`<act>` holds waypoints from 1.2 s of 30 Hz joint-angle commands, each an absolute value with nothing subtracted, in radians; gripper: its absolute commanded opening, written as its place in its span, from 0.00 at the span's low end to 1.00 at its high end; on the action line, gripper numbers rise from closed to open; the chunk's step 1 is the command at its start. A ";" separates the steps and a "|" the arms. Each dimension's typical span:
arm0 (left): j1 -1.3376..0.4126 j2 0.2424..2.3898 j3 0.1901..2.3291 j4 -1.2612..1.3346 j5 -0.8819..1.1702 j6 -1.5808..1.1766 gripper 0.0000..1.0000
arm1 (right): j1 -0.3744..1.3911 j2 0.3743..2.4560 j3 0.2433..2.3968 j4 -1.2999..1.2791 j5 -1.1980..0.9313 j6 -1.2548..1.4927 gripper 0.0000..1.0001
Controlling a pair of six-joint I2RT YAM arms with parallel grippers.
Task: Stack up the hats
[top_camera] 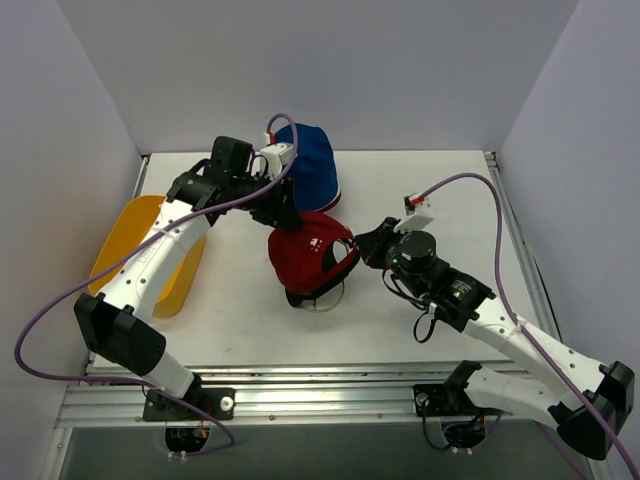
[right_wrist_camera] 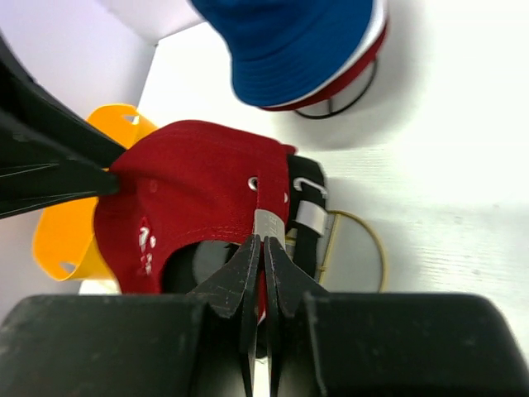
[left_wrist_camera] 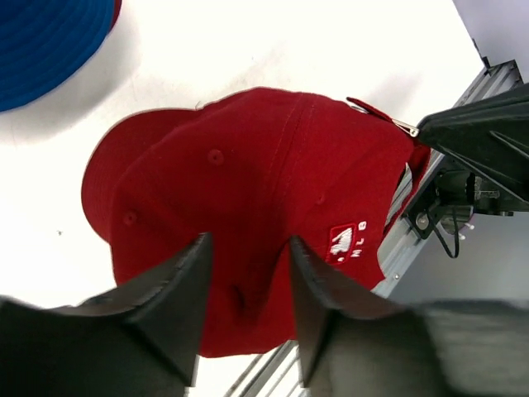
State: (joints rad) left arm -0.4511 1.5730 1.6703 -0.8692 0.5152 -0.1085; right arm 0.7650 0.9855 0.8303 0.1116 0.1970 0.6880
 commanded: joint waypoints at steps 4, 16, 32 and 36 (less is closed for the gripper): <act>-0.453 1.491 1.612 -0.709 0.509 -0.133 0.67 | 0.752 0.937 0.793 0.086 0.365 0.667 0.00; -0.456 1.214 1.287 -0.526 0.327 -0.290 0.68 | 0.692 0.957 0.716 0.147 0.342 0.666 0.00; -0.532 0.986 0.796 -0.138 0.207 -0.476 0.67 | 0.638 1.005 0.796 0.176 0.259 0.624 0.01; -0.567 1.051 0.788 -0.094 0.186 -0.462 0.67 | 0.637 0.996 0.818 0.169 0.229 0.611 0.15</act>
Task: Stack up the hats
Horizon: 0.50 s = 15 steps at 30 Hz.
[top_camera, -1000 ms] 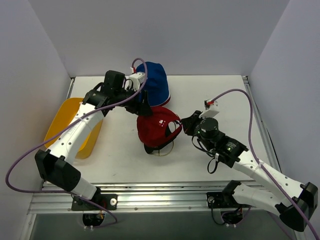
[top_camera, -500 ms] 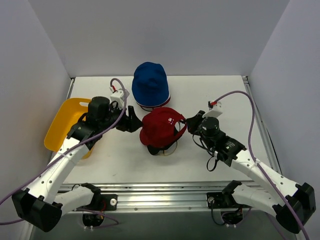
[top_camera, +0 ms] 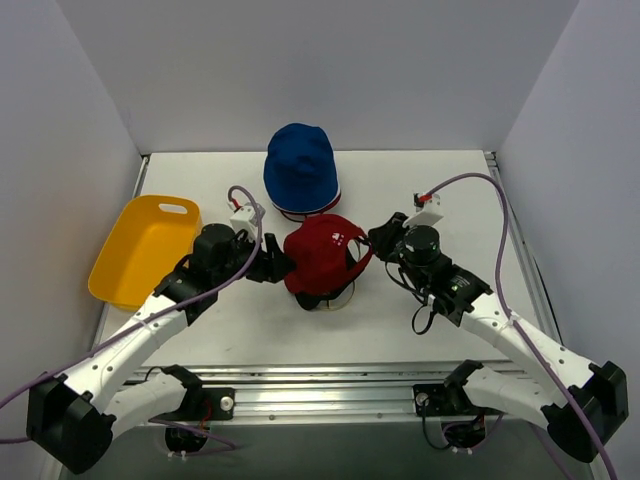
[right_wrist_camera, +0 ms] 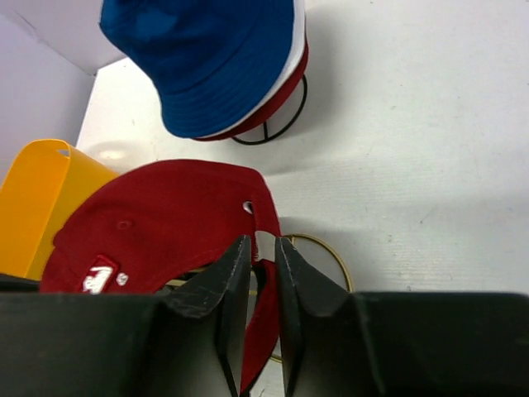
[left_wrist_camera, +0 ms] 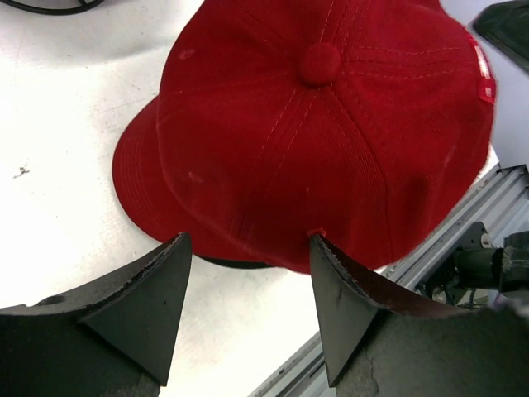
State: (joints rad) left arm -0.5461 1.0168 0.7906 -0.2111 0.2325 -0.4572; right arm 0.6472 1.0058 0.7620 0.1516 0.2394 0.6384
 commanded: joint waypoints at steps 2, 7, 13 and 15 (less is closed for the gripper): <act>-0.597 1.078 0.784 -0.084 0.175 -0.451 0.67 | 0.638 0.980 0.816 0.175 0.209 0.603 0.17; -0.669 1.078 0.770 -0.069 0.109 -0.437 0.66 | 0.643 0.957 0.801 0.175 0.166 0.597 0.24; -0.692 1.072 0.762 -0.055 0.129 -0.445 0.65 | 0.649 0.951 0.765 0.193 0.149 0.607 0.26; -0.701 1.063 0.758 -0.058 0.123 -0.449 0.64 | 0.647 0.959 0.761 0.189 0.150 0.614 0.26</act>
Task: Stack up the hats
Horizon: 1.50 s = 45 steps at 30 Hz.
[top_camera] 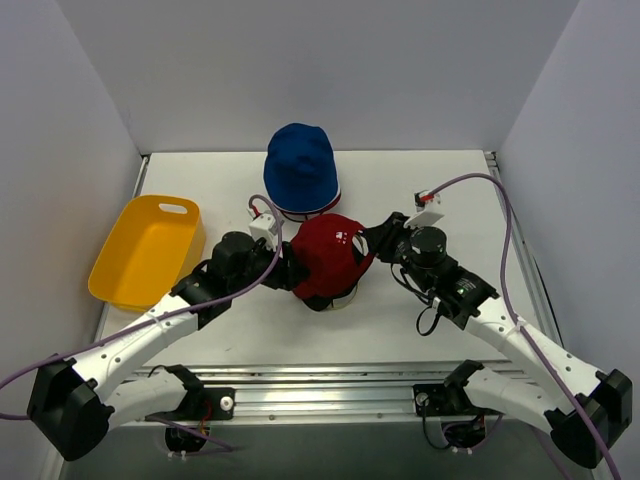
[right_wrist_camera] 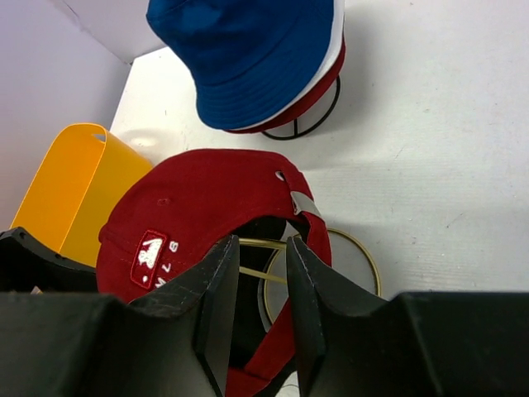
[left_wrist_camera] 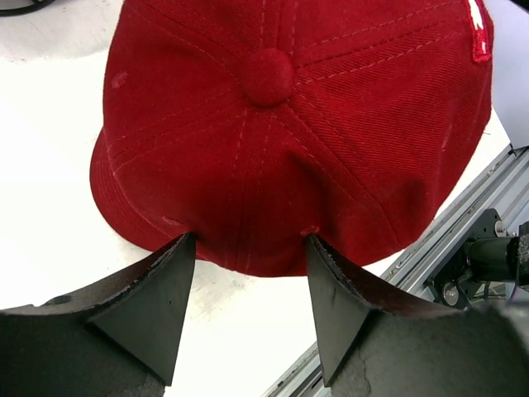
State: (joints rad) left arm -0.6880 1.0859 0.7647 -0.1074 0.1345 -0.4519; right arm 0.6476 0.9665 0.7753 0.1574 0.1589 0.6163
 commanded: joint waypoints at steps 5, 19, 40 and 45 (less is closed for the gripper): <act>-0.715 1.000 0.729 -0.049 0.127 -0.471 0.61 | 0.652 0.953 0.735 0.178 0.175 0.624 0.25; -0.733 0.963 0.627 -0.026 0.169 -0.431 0.67 | 0.660 0.733 0.634 0.041 0.233 0.684 0.21; -0.873 1.097 0.614 0.155 0.109 -0.429 0.69 | 0.745 0.718 0.149 0.853 -0.218 0.696 0.17; -0.908 1.123 0.641 0.146 0.066 -0.433 0.68 | 0.759 0.819 0.147 0.968 -0.213 0.676 0.17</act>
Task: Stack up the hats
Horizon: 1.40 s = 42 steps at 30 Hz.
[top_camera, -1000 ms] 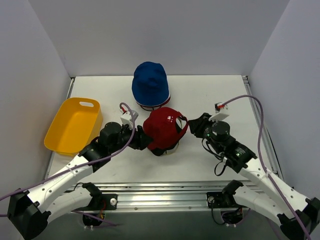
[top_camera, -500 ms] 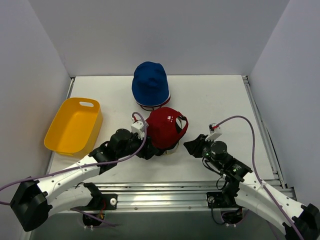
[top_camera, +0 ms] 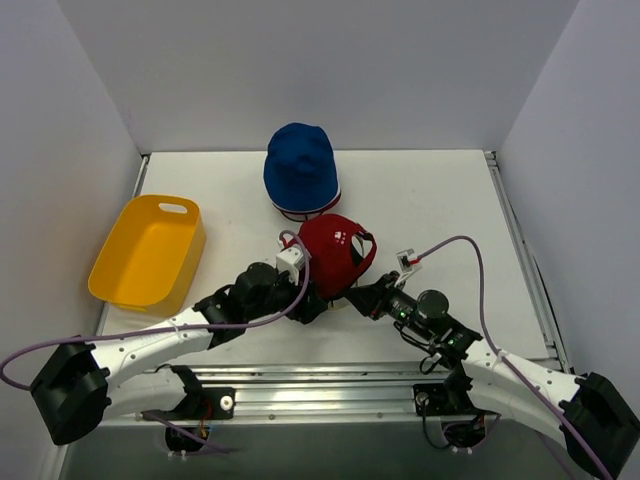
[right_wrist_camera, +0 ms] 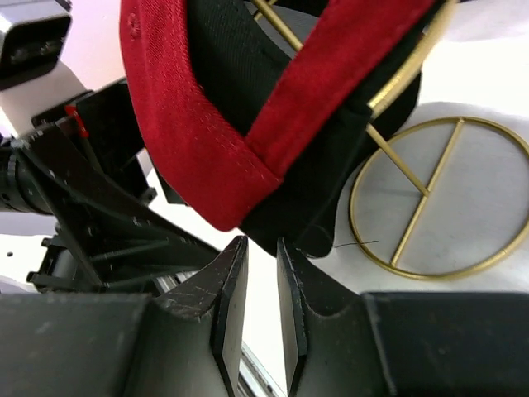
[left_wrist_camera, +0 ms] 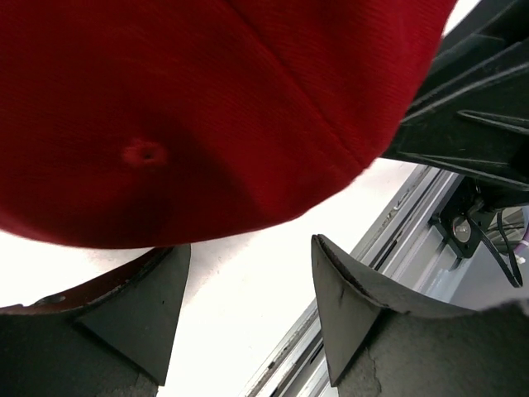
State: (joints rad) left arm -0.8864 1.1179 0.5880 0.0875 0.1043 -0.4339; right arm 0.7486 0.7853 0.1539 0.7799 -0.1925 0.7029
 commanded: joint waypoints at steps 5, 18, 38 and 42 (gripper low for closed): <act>-0.923 1.121 0.666 0.130 0.009 -0.439 0.68 | 0.770 0.873 0.155 1.008 -0.196 0.664 0.17; -1.068 1.164 0.703 0.028 -0.323 -0.442 0.65 | 0.788 0.884 0.144 1.014 -0.149 0.667 0.09; -1.114 1.069 0.509 0.115 -0.537 -0.420 0.56 | 0.888 0.962 0.048 1.135 -0.046 0.652 0.17; -1.109 1.121 0.505 0.207 -0.531 -0.388 0.56 | 0.908 1.078 0.064 1.227 -0.041 0.649 0.16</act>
State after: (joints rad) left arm -1.1152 1.0969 0.5026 0.0750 -0.5053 -0.4252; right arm 0.8913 1.0225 0.0521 1.0798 -0.0788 0.6716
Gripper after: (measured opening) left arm 0.556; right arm 0.164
